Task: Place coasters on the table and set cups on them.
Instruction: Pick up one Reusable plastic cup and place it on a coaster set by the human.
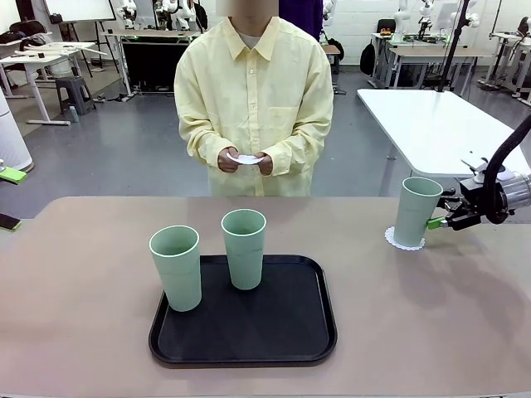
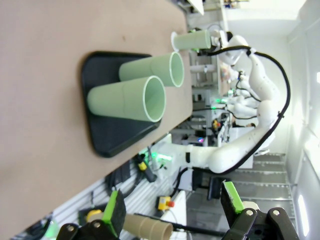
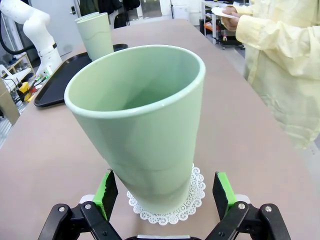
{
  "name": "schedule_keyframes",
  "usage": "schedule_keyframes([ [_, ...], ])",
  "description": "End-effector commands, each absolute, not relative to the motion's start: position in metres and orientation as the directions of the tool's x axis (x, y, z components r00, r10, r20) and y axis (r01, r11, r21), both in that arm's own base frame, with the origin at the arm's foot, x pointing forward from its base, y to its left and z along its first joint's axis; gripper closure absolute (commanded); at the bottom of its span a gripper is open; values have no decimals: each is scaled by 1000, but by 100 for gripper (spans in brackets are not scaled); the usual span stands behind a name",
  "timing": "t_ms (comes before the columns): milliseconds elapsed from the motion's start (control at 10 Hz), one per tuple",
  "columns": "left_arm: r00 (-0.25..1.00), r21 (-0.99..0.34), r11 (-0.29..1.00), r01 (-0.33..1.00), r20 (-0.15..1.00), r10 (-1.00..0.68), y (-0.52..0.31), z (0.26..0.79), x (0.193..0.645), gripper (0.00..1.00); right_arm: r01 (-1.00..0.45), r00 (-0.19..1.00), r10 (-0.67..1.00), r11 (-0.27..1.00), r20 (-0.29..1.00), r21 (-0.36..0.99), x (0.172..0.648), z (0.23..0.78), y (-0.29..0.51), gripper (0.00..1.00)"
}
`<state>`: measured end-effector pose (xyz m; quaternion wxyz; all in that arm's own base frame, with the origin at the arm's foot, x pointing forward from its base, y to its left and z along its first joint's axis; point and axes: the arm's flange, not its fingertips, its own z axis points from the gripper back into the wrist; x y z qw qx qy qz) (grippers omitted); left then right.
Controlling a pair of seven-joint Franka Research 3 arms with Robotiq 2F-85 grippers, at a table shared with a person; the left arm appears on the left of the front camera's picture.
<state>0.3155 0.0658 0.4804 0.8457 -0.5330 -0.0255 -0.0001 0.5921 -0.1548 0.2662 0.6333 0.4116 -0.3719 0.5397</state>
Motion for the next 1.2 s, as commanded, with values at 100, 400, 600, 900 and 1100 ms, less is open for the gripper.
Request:
schedule_keyframes([
  [100, 998, -908, 417, 44, 60, 25, 66, 481, 316, 0, -984, 177, 384, 98, 906, 151, 598, 268, -168, 0],
  [400, 998, -908, 417, 44, 60, 25, 66, 481, 316, 0, -943, 295, 491, 285, 820, 169, 576, 298, -181, 0],
  [600, 998, -908, 417, 44, 60, 25, 66, 481, 316, 0, -837, 513, 579, 503, 633, 218, 523, 350, -177, 0],
  [900, 998, -908, 417, 44, 60, 25, 66, 481, 316, 0, -678, 699, 557, 716, 449, 168, 468, 411, -156, 0],
  [1100, 998, -908, 417, 44, 60, 25, 66, 481, 316, 0, -610, 758, 521, 779, 392, 143, 444, 441, -133, 0],
])
